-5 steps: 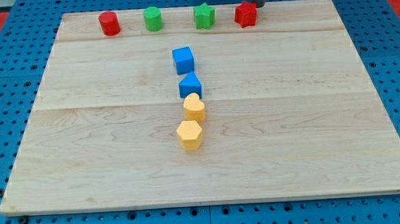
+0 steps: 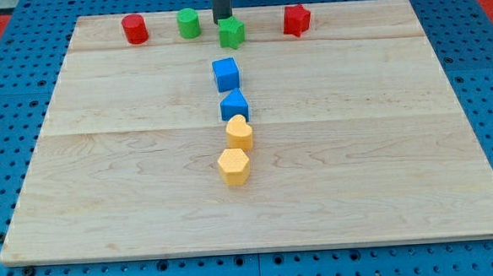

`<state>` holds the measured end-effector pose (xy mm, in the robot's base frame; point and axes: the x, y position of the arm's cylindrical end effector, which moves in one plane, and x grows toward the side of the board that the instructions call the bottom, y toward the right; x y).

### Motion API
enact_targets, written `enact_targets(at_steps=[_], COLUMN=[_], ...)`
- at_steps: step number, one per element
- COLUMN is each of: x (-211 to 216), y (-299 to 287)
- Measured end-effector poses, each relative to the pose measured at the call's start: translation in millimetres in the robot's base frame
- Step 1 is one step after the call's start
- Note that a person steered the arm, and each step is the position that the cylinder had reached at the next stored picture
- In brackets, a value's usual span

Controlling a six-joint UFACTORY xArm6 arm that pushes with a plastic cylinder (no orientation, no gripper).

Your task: Push the green blocks towards the center

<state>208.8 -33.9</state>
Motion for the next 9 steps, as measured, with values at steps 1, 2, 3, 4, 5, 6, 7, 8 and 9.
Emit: enact_targets(at_steps=[1, 2, 3, 4, 5, 6, 7, 8, 9], x=[-14.6, -14.9, -14.9, -15.1, -16.7, -10.0, 34.0, 36.7, 52.6], y=[-0.7, -0.7, -2.3, -32.5, -56.8, -57.5, -69.3, -117.1, -135.8])
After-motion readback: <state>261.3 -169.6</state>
